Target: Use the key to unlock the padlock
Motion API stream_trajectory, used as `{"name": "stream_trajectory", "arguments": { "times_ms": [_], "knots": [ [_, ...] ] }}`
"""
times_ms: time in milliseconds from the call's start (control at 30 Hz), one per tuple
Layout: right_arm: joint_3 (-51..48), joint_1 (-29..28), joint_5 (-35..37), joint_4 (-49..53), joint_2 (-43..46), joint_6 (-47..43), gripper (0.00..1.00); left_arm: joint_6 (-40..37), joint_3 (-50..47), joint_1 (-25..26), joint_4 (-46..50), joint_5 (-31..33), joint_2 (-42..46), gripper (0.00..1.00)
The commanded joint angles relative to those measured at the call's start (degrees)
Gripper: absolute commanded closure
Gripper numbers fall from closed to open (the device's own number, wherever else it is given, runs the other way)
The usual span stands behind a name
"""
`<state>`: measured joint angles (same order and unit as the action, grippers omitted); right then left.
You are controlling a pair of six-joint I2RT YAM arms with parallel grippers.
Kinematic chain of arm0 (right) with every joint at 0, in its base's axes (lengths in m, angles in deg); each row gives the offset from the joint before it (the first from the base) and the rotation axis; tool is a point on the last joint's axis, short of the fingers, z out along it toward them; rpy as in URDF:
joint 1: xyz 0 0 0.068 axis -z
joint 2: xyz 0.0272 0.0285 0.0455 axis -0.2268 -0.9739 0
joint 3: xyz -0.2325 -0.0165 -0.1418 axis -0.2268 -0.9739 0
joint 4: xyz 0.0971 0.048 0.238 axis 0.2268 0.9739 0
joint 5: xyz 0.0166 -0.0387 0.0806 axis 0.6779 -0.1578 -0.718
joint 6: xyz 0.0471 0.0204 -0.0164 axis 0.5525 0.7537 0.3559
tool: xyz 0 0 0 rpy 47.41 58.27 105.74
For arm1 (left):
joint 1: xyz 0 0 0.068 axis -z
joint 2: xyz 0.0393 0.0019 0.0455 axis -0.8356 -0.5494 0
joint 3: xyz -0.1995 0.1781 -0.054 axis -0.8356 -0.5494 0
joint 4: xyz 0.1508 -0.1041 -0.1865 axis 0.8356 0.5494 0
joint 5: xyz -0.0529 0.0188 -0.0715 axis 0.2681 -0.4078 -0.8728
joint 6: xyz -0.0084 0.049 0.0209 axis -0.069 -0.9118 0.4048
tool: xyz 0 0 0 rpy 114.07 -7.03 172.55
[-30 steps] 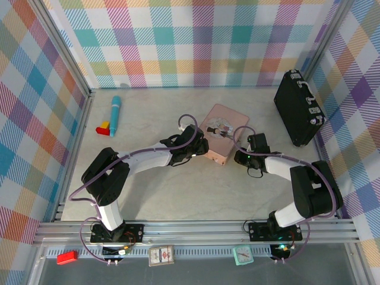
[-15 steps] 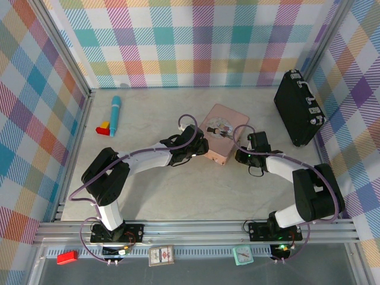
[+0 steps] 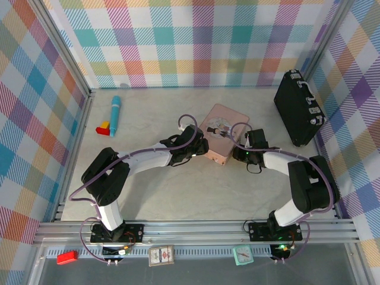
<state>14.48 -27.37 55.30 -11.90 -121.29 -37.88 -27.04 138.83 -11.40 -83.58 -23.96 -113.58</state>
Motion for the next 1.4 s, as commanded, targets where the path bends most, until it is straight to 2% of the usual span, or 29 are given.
{"name": "stream_trajectory", "arguments": {
  "times_ms": [0,233,500,867,1233,1367],
  "knots": [
    [0.23,0.2,-0.2,0.13,-0.65,0.93,0.72,-0.1,-1.65,-0.98,2.37,1.0,0.53,0.41],
    [0.32,1.38,-1.93,-0.05,-0.83,1.16,0.67,-0.05,-1.68,-1.03,2.07,0.82,0.56,0.41],
    [2.14,2.0,-5.8,-0.25,-4.0,1.58,0.68,0.0,-1.86,-1.0,2.16,0.81,0.92,0.41],
    [-0.44,2.05,-2.92,-0.29,1.82,1.5,0.88,-0.09,-1.35,-1.05,2.24,0.77,0.35,0.42],
    [-0.07,2.35,-2.19,1.59,8.48,1.63,0.94,-0.15,-0.98,-1.07,2.6,0.57,-0.01,0.42],
    [1.79,3.57,-1.33,1.71,8.43,1.79,0.96,-0.05,-0.89,-1.03,2.68,0.46,-0.14,0.42]
  ]
}}
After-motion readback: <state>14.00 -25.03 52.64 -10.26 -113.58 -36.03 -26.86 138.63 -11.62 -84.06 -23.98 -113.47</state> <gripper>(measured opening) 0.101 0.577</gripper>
